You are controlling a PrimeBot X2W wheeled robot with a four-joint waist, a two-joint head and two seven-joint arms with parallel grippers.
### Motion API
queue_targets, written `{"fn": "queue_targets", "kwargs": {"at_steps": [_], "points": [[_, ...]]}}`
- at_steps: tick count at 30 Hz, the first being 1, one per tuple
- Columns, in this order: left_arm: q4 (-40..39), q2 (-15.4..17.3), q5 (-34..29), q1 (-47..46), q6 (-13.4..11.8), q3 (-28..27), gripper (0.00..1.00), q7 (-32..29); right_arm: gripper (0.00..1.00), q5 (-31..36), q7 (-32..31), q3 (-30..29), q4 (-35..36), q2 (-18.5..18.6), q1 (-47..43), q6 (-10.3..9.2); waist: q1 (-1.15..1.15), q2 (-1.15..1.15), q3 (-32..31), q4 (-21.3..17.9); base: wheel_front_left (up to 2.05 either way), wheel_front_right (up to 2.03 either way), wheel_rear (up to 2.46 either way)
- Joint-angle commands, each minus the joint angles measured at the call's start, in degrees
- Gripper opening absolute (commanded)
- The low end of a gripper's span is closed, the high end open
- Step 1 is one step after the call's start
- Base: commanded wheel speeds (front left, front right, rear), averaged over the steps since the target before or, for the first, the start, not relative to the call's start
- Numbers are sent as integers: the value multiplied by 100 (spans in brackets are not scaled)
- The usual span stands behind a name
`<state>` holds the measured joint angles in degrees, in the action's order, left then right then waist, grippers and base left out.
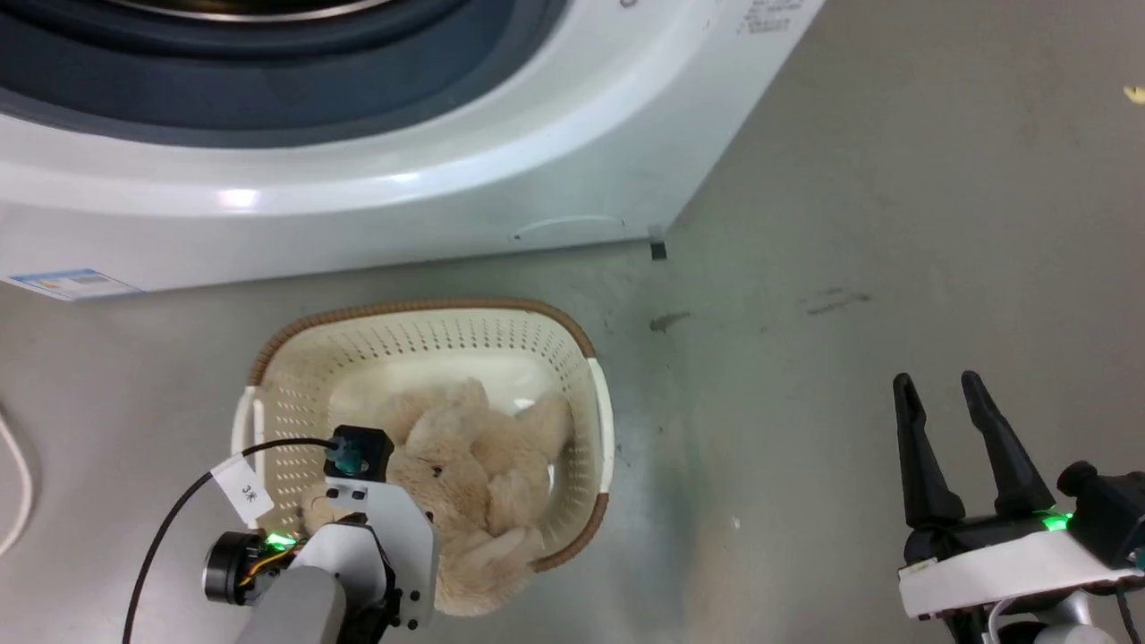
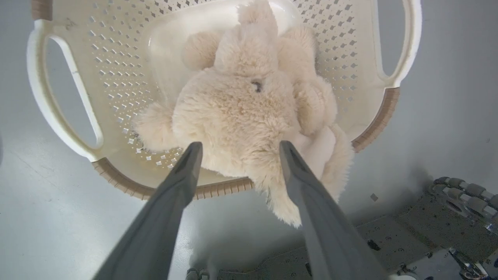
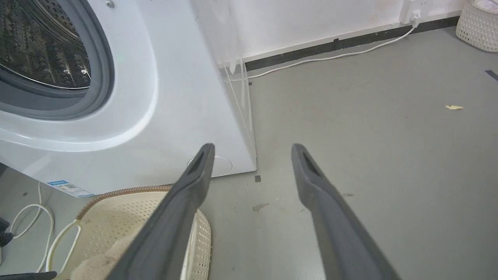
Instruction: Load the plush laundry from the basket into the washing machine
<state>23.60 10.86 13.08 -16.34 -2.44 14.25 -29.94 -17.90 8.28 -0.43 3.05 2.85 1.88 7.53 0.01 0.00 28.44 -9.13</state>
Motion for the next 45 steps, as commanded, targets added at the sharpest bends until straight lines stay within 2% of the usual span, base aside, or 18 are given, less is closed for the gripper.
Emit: {"fn": "queue_targets", "kwargs": {"at_steps": [1,24,31,32,33,34,45], "points": [[5,92,48,-101,-59,66,100,-116,100,-100,75,6,56,2,124,-2,-1,0,154,-81,0,0,0],[-229,901,-8,-797,-455,690,100,-924,100,-830,350,219,162,2,324,-3,-1,0,1388,-592,0,0,0],[-183,1067,208,-916,-524,872,100,-1492,100,-1080,445,247,198,2,366,-3,-1,0,1761,-781,0,0,0],[-192,1084,229,-932,-529,899,94,-1532,100,-1110,457,247,200,2,371,-3,-1,0,1805,-800,0,0,0],[-207,1104,239,-956,-528,932,22,-1546,100,-1139,469,250,201,2,377,-4,-1,0,1850,-817,0,0,0],[-209,1128,252,-979,-526,961,0,-1562,100,-1169,481,253,200,2,383,-4,-1,0,1895,-834,0,0,0],[-90,1209,511,-1299,-510,1225,0,-1592,100,-1436,613,277,111,2,528,-4,-1,0,2202,-916,0,0,0]]}}
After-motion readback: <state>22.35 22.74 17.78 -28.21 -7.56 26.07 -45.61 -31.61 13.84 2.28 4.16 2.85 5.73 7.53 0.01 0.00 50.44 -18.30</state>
